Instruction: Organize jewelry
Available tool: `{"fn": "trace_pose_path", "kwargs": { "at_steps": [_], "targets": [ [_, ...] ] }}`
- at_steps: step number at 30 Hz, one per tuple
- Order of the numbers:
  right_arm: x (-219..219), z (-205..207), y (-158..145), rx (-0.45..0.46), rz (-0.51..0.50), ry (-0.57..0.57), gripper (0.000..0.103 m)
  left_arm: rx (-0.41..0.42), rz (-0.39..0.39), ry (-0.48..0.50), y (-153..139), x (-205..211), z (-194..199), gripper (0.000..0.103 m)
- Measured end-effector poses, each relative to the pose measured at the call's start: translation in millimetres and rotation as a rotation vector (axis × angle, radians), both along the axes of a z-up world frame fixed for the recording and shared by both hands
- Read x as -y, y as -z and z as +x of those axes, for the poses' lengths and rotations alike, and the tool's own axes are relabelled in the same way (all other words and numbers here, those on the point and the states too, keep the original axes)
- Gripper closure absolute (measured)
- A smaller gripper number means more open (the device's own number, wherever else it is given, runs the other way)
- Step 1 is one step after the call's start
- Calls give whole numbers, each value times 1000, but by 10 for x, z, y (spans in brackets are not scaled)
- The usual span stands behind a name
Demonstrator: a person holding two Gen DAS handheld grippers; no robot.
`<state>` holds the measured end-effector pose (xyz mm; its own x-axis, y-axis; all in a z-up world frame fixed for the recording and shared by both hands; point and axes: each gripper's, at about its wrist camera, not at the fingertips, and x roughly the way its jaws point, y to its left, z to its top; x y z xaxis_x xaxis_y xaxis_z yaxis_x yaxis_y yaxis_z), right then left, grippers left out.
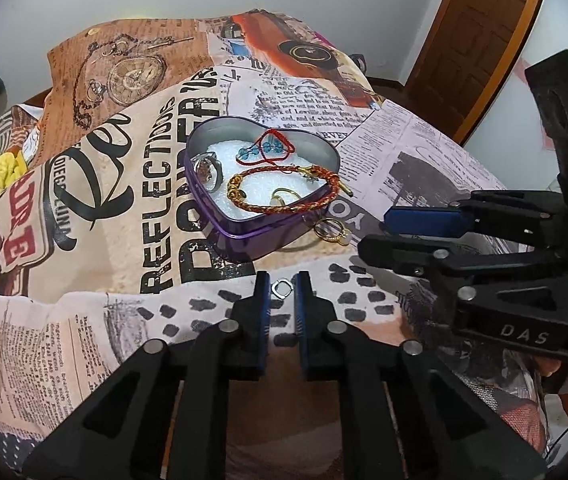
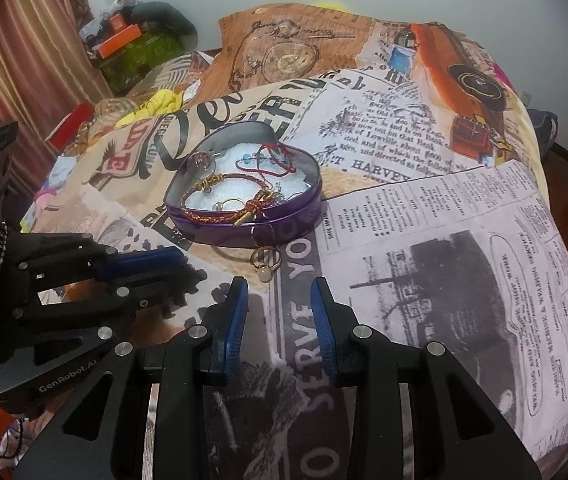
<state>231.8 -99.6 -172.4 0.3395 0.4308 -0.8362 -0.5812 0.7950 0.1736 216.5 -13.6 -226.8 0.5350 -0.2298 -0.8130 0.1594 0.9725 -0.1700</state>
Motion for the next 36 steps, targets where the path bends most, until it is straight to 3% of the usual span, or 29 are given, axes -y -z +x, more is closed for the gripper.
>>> {"fn": "trace_pose_path", "kwargs": {
  "at_steps": [13,17,20,36],
  "targets": [
    [-198,91,81,1,-26,-51,74,19,-9,-24,-20,-96,-24,94],
    [-202,110,108,5,-32,-44,86,21,-16,-32,-22,-126,-32,94],
    [-198,100,92,9,-27,-44,87,24,-10,-32,-30,-115,-39,94],
    [-117,-80,-239,87,13,-22,87,89,11,-47,-326,-123,-146,94]
  ]
}}
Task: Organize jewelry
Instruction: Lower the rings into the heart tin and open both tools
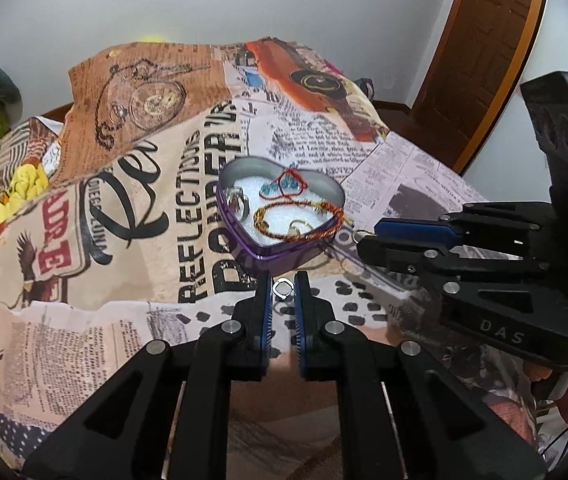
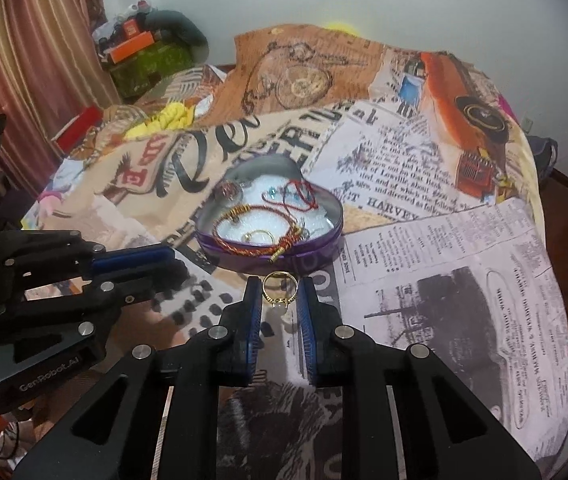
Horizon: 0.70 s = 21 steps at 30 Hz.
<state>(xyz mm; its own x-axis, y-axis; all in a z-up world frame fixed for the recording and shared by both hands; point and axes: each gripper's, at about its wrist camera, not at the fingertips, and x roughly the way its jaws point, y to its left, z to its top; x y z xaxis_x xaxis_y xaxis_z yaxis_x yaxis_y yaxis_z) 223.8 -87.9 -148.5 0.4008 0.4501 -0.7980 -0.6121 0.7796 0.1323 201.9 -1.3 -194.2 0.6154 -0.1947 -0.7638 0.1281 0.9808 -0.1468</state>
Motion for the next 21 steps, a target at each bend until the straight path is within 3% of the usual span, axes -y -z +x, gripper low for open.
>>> {"fn": "trace_pose_path", "kwargs": {
  "at_steps": [13,21],
  "targets": [
    [71,-77,-388,100,48,19,87,75,12,-15,-281,-58,-69,94],
    [63,-9,-474,123,69,31,86,115,24,-23,-391,-116,18,94]
  ]
}}
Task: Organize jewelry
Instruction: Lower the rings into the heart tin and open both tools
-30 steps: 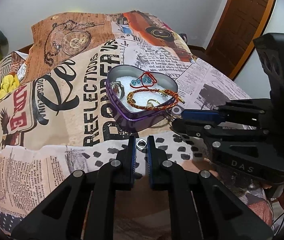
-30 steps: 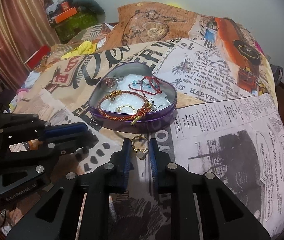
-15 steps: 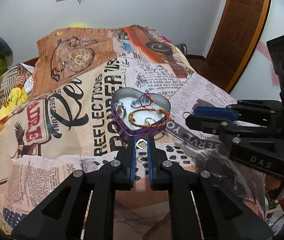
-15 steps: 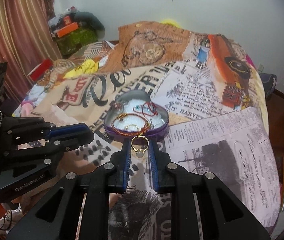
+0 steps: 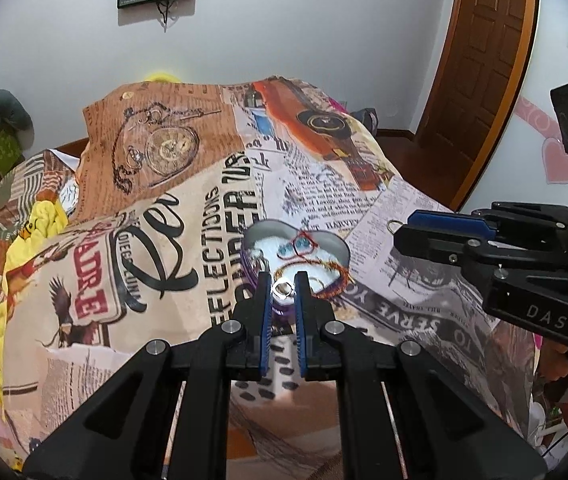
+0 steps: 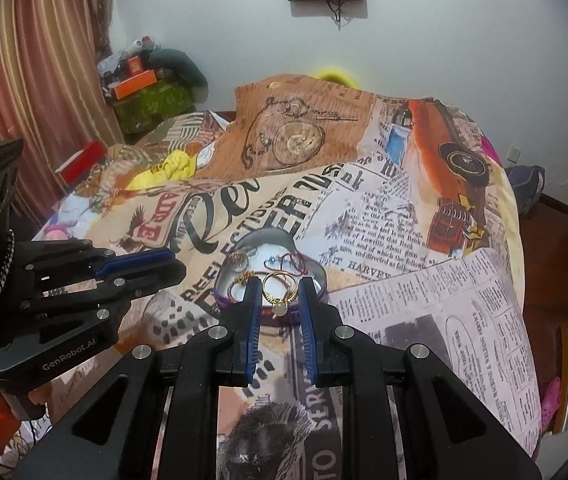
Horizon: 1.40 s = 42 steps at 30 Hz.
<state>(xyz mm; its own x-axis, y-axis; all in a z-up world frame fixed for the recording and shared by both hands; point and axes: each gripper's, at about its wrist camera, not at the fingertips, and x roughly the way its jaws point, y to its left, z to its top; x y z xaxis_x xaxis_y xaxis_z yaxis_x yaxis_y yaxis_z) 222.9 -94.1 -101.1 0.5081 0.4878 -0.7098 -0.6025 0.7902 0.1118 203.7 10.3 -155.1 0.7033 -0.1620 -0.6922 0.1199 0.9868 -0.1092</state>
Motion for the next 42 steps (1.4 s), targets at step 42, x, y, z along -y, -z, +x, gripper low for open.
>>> {"fn": "trace_pose_path", "kwargs": {
  "at_steps": [42],
  "targets": [
    [-302,395,560,-117,-50,-61,86,-77,-33,4,355,-44,509,94]
  ]
}}
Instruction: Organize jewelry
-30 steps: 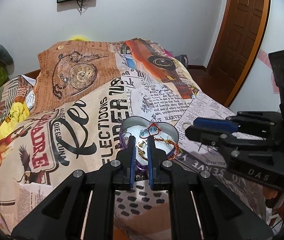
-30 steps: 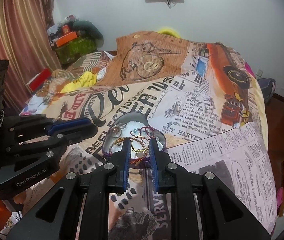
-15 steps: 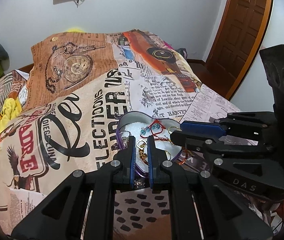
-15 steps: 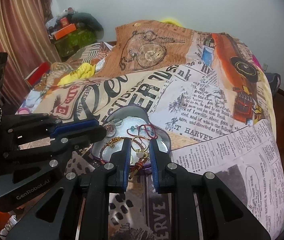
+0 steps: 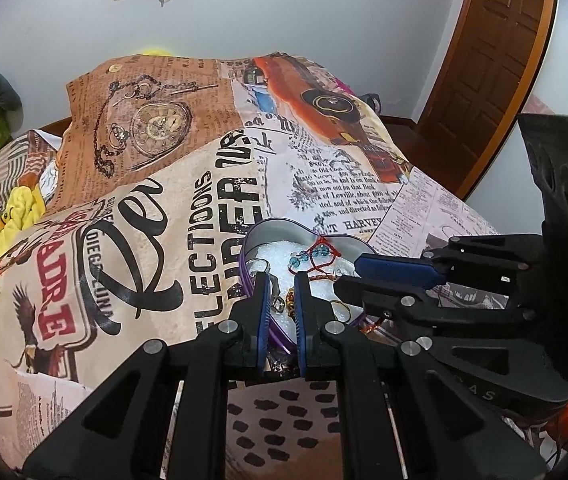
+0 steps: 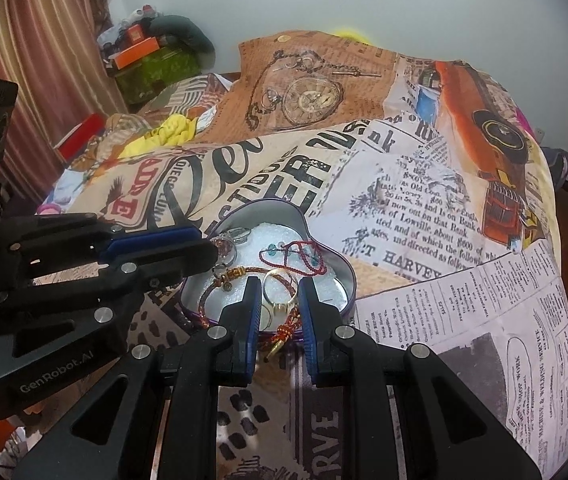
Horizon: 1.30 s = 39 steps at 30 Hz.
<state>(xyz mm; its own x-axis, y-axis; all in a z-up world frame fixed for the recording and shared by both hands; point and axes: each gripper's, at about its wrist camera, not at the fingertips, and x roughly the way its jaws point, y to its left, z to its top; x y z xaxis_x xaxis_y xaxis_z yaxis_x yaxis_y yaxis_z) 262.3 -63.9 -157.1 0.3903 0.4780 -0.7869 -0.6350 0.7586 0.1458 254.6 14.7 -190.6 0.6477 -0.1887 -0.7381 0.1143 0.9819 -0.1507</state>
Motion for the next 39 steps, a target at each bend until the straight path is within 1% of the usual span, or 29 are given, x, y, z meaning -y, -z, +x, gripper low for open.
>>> {"fn": "trace_pose_path", "kwargs": {
  "at_steps": [6,11,15,20,25,30,31,33,35,36,37,38,39],
  "targets": [
    [-23,-41,-24,14,-31,-2,86,18,5,-15,-109,-25,-53,94],
    [-9,-79,-131,31,-32,3,85,47,7,-24,-268,-49,-136,94],
    [26,-145,-296,66,-22,17,85,78,8,-29,-428,-49,-225,94],
    [125,-287,-634,139,12,52,85,144,12,-35,-731,-27,-417,93],
    [288,-584,-1112,263,77,103,85,249,23,-50,-1133,11,-730,88],
    [482,-1068,-1640,450,157,166,85,393,33,-71,-1561,64,-1168,76],
    [511,-1159,-1717,480,173,177,85,432,35,-81,-1658,72,-1290,74],
    [595,-1367,-1877,545,216,202,85,488,33,-94,-1783,78,-1458,65],
    [680,-1585,-2017,607,257,225,85,544,35,-109,-1899,90,-1639,62],
    [713,-1680,-2072,633,274,231,84,573,40,-116,-1960,105,-1749,62],
    [742,-1777,-2121,654,290,236,77,589,44,-123,-1991,112,-1808,62],
    [760,-1851,-2154,670,302,240,64,609,50,-132,-2025,125,-1878,59],
    [782,-1928,-2185,689,313,249,57,632,57,-143,-2056,140,-1962,54]
  ]
}}
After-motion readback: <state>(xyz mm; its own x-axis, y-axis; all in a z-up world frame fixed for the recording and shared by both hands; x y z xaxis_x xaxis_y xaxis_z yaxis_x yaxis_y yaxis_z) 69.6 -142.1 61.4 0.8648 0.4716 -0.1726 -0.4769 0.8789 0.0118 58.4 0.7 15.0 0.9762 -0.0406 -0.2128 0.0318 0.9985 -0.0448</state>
